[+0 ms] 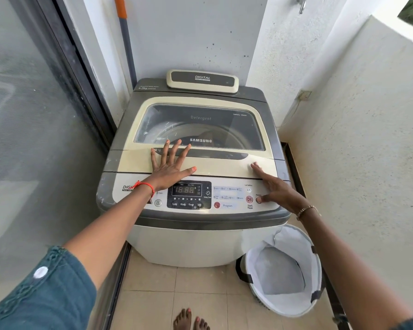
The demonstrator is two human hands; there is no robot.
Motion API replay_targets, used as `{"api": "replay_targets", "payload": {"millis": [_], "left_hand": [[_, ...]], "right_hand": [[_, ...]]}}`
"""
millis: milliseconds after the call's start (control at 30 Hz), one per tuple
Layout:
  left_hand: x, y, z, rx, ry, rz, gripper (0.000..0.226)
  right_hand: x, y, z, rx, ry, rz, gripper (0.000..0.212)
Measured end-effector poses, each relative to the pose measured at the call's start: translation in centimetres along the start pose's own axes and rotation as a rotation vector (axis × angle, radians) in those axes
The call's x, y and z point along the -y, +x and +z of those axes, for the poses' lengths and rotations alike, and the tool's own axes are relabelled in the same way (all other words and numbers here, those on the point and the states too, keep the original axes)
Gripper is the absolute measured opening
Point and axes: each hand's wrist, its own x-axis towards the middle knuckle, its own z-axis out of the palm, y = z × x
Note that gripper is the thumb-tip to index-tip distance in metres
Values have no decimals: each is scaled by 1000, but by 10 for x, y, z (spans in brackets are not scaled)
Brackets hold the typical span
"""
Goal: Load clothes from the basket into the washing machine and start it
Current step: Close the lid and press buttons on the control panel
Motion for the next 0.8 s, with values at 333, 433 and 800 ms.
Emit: {"api": "replay_targets", "payload": {"millis": [333, 433, 800], "left_hand": [[3, 1, 0, -3, -34, 13, 78], [3, 2, 0, -5, -56, 20, 81], [11, 4, -2, 1, -250, 68, 74]], "right_hand": [[2, -3, 8, -41, 72, 1, 91], [2, -3, 8, -50, 84, 5, 90], [-1, -1, 17, -136, -46, -62, 95]]}}
